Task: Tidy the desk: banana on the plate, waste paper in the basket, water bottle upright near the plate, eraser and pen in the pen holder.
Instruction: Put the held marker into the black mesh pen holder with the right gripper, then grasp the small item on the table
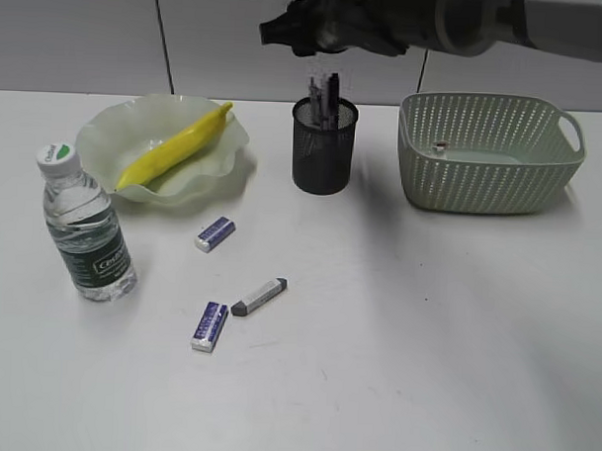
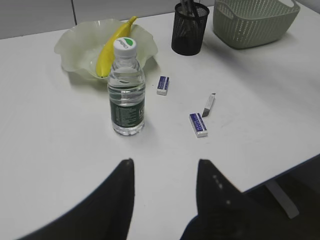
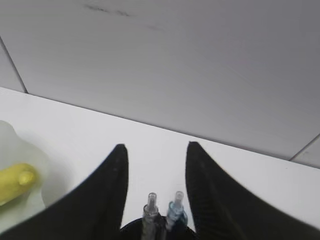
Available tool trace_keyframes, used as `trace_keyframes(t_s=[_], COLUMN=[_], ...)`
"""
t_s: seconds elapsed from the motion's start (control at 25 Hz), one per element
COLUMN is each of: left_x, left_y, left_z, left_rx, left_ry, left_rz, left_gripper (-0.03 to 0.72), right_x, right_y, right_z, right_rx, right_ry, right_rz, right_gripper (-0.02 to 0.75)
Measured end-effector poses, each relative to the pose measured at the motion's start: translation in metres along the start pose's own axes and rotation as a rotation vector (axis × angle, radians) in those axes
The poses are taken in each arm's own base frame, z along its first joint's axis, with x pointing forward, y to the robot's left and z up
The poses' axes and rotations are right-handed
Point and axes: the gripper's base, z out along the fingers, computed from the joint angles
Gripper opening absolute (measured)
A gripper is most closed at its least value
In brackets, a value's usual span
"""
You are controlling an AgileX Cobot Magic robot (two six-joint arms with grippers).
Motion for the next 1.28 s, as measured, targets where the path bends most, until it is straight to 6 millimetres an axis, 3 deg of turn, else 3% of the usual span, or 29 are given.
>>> trace_keyframes(t_s=[0.16, 0.32, 0.44, 0.8, 1.04, 1.28], left_x=[0.0, 0.0, 0.0, 0.0, 0.0, 0.0], left_y=[0.0, 0.0, 0.0, 0.0, 0.0, 0.0], left_z=[0.0, 0.0, 0.0, 0.0, 0.0, 0.0], left_rx=[0.0, 0.0, 0.0, 0.0, 0.0, -0.001], left_ry=[0.0, 0.0, 0.0, 0.0, 0.0, 0.0], left_rz=[0.0, 0.0, 0.0, 0.0, 0.0, 0.0], left_gripper=[0.31, 0.31, 0.31, 0.31, 0.31, 0.31], right_x=[0.0, 0.002, -0.002, -0.04, -0.039, -0.022], right_y=[0.0, -0.004, -0.013, -0.015, -0.02, -0.015], right_z=[0.0, -0.001, -0.013, -0.099, -0.15, -0.205], right_rx=[0.0, 0.045, 0.123, 0.061, 0.066, -0.014], right_ry=[0.0, 0.031, 0.104, 0.348, 0.562, 0.63], right_rz=[0.001, 0.009, 0.065, -0.025, -0.128, -0.192], right_gripper=[0.38, 0.396, 0.396, 0.398, 0.378, 0.32])
